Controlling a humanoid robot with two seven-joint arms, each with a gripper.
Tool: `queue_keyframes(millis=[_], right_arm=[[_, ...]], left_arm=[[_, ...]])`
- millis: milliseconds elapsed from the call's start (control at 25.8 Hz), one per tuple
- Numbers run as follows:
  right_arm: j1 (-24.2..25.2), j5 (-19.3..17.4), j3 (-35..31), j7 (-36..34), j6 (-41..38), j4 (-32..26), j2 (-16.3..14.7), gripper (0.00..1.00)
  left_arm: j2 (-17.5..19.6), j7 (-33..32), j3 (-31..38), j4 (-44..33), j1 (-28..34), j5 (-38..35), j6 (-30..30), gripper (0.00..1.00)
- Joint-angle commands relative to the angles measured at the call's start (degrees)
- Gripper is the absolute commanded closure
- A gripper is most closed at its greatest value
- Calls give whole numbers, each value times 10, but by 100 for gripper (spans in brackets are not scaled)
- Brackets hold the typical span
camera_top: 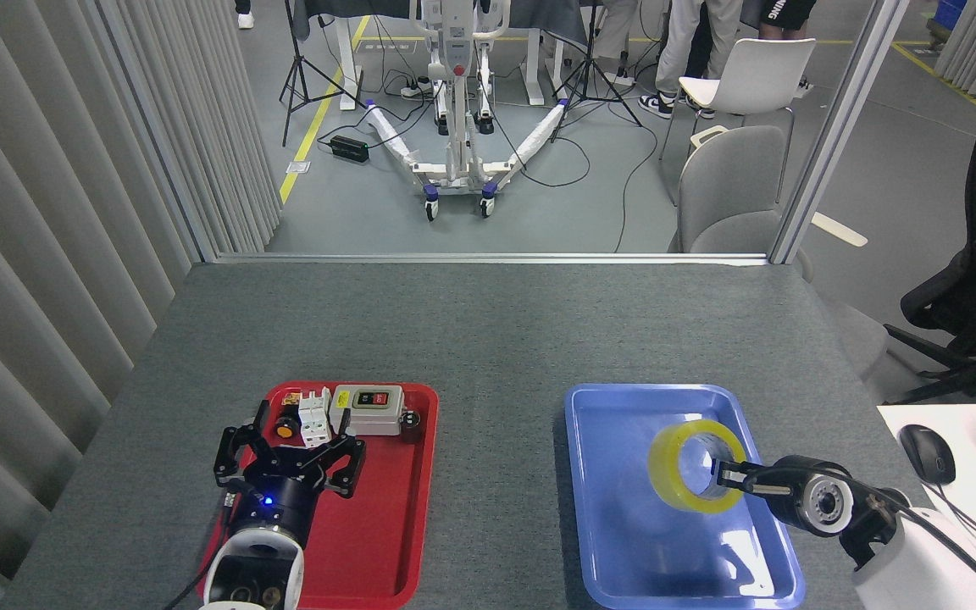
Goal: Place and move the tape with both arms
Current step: 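Lower the tape roll into the blue tray with the right gripper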
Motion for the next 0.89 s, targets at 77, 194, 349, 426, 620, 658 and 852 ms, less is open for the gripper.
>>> queue_keyframes(millis=[77, 194, 349, 426, 620, 658, 852], right_arm=[[-75, -2, 83, 4, 17, 93, 30, 71], [-91, -3, 110, 6, 18, 115, 30, 72], [-91, -3, 130, 32, 28, 113, 29, 72], [-92, -10, 144, 37, 41, 113, 26, 72], [-95, -25, 147, 36, 45, 118, 26, 72], [-95, -25, 146, 36, 45, 118, 27, 72], [-95, -24, 146, 33, 49, 125, 31, 62]], left_arm=[[-3, 77, -40, 52, -8, -1, 74, 1], [-1, 109, -39, 65, -8, 7, 72, 0], [3, 110, -39, 95, -8, 57, 67, 0], [2, 111, -39, 100, -9, 63, 67, 0], [3, 112, -40, 102, -19, 64, 65, 0], [3, 112, -40, 102, -22, 64, 65, 0], [3, 112, -40, 101, -26, 62, 49, 0]])
